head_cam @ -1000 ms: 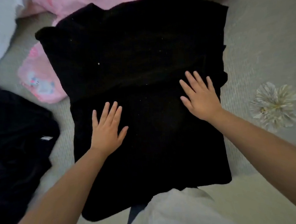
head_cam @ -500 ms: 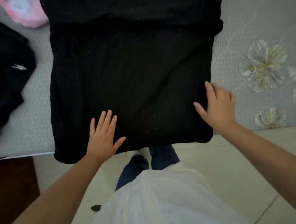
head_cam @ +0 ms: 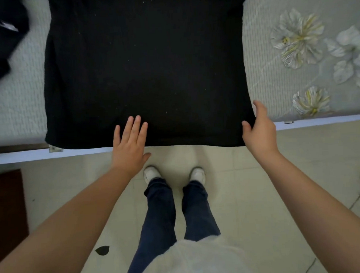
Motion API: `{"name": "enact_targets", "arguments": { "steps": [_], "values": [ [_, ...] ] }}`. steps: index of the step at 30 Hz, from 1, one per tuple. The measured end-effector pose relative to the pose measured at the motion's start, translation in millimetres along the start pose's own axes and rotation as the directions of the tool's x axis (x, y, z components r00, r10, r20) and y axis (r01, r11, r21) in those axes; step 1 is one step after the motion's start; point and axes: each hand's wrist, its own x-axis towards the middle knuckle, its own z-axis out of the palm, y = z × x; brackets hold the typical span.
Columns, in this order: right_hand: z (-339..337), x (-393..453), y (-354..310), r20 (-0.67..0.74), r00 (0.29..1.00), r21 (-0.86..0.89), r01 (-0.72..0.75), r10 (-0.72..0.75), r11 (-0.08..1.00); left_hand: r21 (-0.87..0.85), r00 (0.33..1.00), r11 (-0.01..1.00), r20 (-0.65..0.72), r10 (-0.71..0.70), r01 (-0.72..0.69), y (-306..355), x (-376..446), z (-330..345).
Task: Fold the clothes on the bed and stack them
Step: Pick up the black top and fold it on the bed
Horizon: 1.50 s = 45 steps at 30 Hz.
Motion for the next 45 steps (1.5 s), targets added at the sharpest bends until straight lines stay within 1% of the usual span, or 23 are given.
{"name": "enact_targets", "arguments": {
  "steps": [2, 4, 7, 8, 10, 11, 13, 14, 16, 18, 19, 21, 23, 25, 27, 29, 32, 35, 38, 40, 42, 43, 45],
  "values": [
    [-9.7, 1.7, 7.8, 0.028, 0.999, -0.014, 0.023, -0.023, 1.000, -0.069, 0.997, 0.996, -0.041, -0.067, 0.064, 5.8, 7.2, 2.1],
    [-16.8, 3.5, 14.4, 0.055, 0.998, -0.040, 0.034, -0.032, 0.999, -0.149, 0.986, 0.984, -0.119, -0.119, 0.101, 7.4, 14.0, 1.1],
    [-24.3, 8.5, 22.0, 0.058, 0.998, -0.040, 0.026, -0.024, 0.999, -0.224, 0.955, 0.973, -0.272, -0.120, 0.059, 3.3, 19.0, -5.7],
    [-24.9, 9.6, 23.3, 0.066, 0.998, -0.039, 0.020, -0.018, 0.999, -0.224, 0.958, 0.973, -0.264, -0.116, 0.056, 2.3, 18.3, -9.6],
    [-23.1, 8.6, 21.2, 0.076, 0.997, -0.094, 0.029, -0.022, 0.995, -0.205, 0.976, 0.977, -0.191, -0.106, 0.066, 3.0, 14.7, -19.5],
    [-20.3, 6.4, 18.9, 0.061, 0.997, -0.163, 0.064, -0.055, 0.984, -0.191, 0.982, 0.979, -0.160, -0.102, 0.071, 4.6, 14.3, -24.5],
    [-8.6, -3.1, 10.9, 0.059, 0.977, -0.366, 0.214, -0.207, 0.906, -0.177, 0.987, 0.981, -0.120, -0.106, 0.084, 10.4, 14.1, -36.3],
    [0.5, -10.1, 5.1, 0.103, 0.950, -0.435, 0.310, -0.295, 0.845, -0.171, 0.988, 0.981, -0.105, -0.110, 0.091, 12.9, 13.8, -43.4],
    [25.5, -21.8, -9.9, 0.220, 0.879, -0.467, 0.476, -0.423, 0.745, -0.134, 0.992, 0.987, -0.071, -0.102, 0.092, 14.7, 12.7, -56.1],
    [57.9, -28.6, -29.0, 0.280, 0.821, -0.440, 0.570, -0.497, 0.694, -0.108, 0.995, 0.990, -0.035, -0.096, 0.092, 13.0, 11.0, -65.7],
    [75.1, -30.5, -40.6, 0.283, 0.812, -0.428, 0.584, -0.511, 0.690, -0.101, 0.995, 0.991, -0.022, -0.096, 0.093, 11.4, 10.4, -69.5],
    [105.2, -31.7, -63.4, 0.251, 0.837, -0.403, 0.547, -0.486, 0.734, -0.085, 0.996, 0.993, -0.025, -0.088, 0.086, 7.6, 8.4, -73.4],
    [124.2, -26.9, -78.0, 0.174, 0.895, -0.369, 0.447, -0.412, 0.815, -0.089, 0.994, 0.993, -0.074, -0.082, 0.076, 1.7, 4.4, -73.2],
    [125.1, -21.4, -79.4, 0.087, 0.934, -0.348, 0.354, -0.346, 0.868, -0.078, 0.992, 0.995, -0.112, -0.065, 0.056, -6.8, -0.5, -69.6],
    [111.6, -14.8, -67.9, 0.006, 0.937, -0.335, 0.332, -0.350, 0.882, -0.029, 0.994, 0.998, -0.096, -0.059, 0.056, -15.9, -2.2, -60.6],
    [91.1, -5.9, -47.3, -0.053, 0.934, -0.355, 0.312, -0.353, 0.881, 0.002, 0.994, 0.995, -0.039, -0.101, 0.101, -23.4, -0.2, -47.7],
    [61.5, 6.6, -19.2, -0.074, 0.940, -0.418, 0.273, -0.332, 0.866, -0.031, 0.984, 0.984, -0.002, -0.178, 0.177, -33.1, 5.9, -29.7],
    [46.5, 9.0, -11.3, -0.055, 0.892, -0.423, 0.386, -0.449, 0.820, -0.073, 0.984, 0.985, -0.077, -0.164, 0.158, -43.2, 8.2, -15.3],
    [40.8, 3.9, -6.4, -0.032, 0.835, -0.494, 0.465, -0.549, 0.735, -0.209, 0.969, 0.969, -0.180, -0.169, 0.130, -57.8, 5.2, -6.5],
    [34.4, 1.6, 0.2, 0.065, 0.856, -0.540, 0.462, -0.512, 0.703, -0.241, 0.966, 0.965, -0.204, -0.159, 0.108, -73.5, 1.0, -2.2],
    [26.3, -1.2, 10.6, 0.187, 0.885, -0.566, 0.452, -0.427, 0.689, -0.237, 0.971, 0.969, -0.205, -0.120, 0.069, -88.4, -5.2, -0.7],
    [23.2, -2.6, 14.7, 0.229, 0.888, -0.578, 0.453, -0.398, 0.678, -0.246, 0.972, 0.967, -0.204, -0.116, 0.064, -93.9, -8.0, -2.2],
    [22.5, -7.4, 18.6, 0.316, 0.873, -0.633, 0.486, -0.372, 0.603, -0.246, 0.980, 0.967, -0.167, -0.105, 0.061, -101.4, -15.3, -4.2]
  ]
}}
